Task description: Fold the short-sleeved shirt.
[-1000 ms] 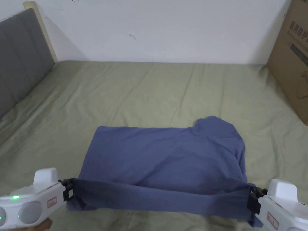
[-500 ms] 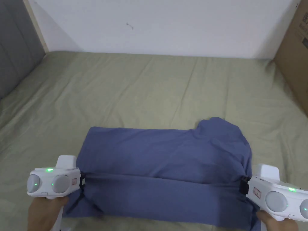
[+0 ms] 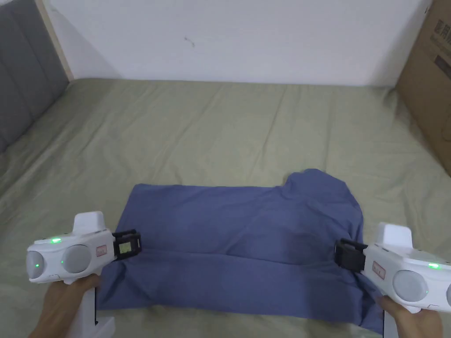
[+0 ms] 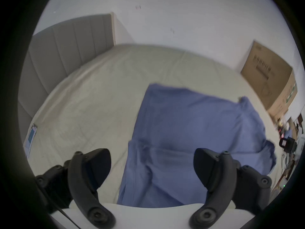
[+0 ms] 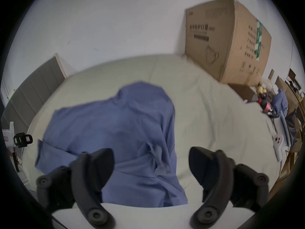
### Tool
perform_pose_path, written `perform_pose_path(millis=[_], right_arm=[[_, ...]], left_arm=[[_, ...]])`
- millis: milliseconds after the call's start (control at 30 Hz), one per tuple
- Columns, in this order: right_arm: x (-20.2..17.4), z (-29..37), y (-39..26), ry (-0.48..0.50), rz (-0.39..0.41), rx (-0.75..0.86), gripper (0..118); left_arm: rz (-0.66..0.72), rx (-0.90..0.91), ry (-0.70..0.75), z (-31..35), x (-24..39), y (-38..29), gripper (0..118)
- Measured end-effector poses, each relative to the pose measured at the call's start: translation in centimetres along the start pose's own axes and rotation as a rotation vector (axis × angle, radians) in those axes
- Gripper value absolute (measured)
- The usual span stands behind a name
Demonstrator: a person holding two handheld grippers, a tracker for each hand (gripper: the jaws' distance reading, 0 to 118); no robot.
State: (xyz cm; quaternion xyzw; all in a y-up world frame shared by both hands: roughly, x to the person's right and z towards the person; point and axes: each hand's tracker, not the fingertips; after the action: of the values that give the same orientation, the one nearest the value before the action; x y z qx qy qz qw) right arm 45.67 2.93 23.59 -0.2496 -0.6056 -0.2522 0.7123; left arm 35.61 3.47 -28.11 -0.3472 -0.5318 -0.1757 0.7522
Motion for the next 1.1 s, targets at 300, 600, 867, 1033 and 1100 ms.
perform_pose_path(millis=[300,600,867,1033,1100], right_arm=[[-3.1,15.9,2.7,-0.018,0.085,0.365,97],[-5.2,22.7,0.0,-0.09,0.147,0.511,70],[-5.8,23.0,-0.6,-0.093,0.145,0.519,0],[-5.9,22.6,0.0,-0.085,0.137,0.518,0],[-5.8,22.2,0.3,-0.078,0.13,0.515,0]], left_arm=[[-0.074,0.416,-0.026,14.0,3.0,0.4,107],[-0.137,0.583,-0.009,19.8,5.5,-3.2,30],[-0.167,0.57,-0.061,20.2,5.9,-4.4,0],[-0.204,0.532,-0.042,19.1,5.7,-4.0,0],[-0.181,0.444,-0.053,17.5,5.1,-3.2,0]])
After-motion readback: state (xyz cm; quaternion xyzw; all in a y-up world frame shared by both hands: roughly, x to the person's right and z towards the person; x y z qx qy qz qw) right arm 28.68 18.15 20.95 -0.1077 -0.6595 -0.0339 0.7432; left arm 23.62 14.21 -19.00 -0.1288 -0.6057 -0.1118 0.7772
